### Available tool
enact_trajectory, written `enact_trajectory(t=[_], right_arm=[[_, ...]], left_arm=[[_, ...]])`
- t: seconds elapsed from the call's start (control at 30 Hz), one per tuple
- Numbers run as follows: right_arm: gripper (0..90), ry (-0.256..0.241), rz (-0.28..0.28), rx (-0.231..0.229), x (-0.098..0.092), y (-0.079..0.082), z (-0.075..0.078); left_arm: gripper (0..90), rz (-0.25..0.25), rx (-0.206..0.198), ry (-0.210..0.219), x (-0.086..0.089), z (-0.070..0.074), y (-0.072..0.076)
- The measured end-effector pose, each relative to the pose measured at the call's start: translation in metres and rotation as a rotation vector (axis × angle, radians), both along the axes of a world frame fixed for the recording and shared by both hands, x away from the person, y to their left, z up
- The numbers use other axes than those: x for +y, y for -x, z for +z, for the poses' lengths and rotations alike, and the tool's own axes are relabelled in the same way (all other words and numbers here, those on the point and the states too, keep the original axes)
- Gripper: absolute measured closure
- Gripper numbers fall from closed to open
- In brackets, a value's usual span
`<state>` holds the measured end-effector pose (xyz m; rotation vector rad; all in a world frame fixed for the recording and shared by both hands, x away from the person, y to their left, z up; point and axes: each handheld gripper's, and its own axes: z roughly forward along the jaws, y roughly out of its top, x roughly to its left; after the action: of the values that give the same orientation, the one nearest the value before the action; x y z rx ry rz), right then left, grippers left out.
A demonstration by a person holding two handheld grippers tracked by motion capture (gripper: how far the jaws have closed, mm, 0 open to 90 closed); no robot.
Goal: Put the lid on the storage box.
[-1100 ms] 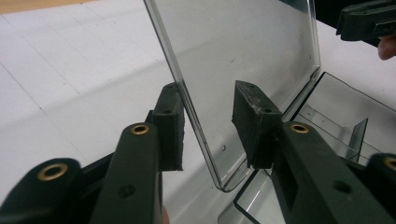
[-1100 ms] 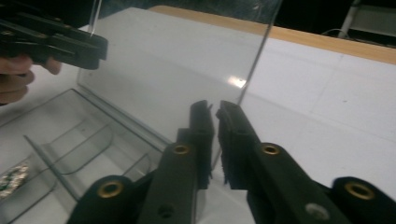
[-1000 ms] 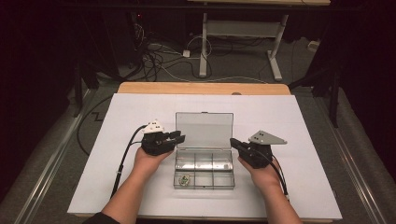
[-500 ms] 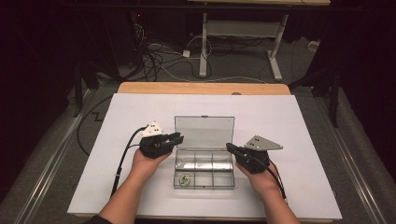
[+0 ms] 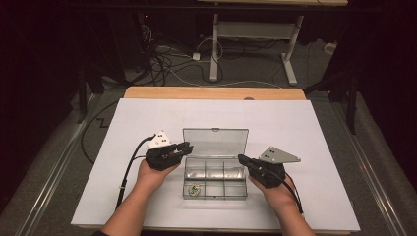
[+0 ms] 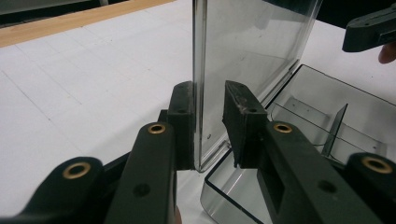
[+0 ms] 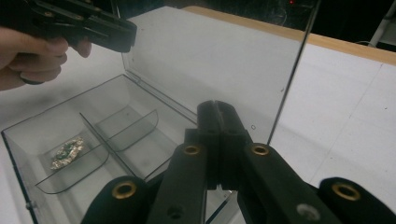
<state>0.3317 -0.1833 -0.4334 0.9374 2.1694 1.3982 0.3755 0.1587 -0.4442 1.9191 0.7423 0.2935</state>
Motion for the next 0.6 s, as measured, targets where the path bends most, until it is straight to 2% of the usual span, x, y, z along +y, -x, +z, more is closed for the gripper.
enact_trajectory(t=[0.47,0.6], right_arm=[[90.0,-0.025,-0.008,0.018,-0.008,0.010,0.000],[90.0,-0.025,-0.002,0.010,-0.007,0.011,0.001]], left_arm=[[68.2,-0.004,-0.022,-0.031,-0.001,0.002,0.016],[66.5,-0.006,-0.021,-0.049,-0.001,0.003,0.022]])
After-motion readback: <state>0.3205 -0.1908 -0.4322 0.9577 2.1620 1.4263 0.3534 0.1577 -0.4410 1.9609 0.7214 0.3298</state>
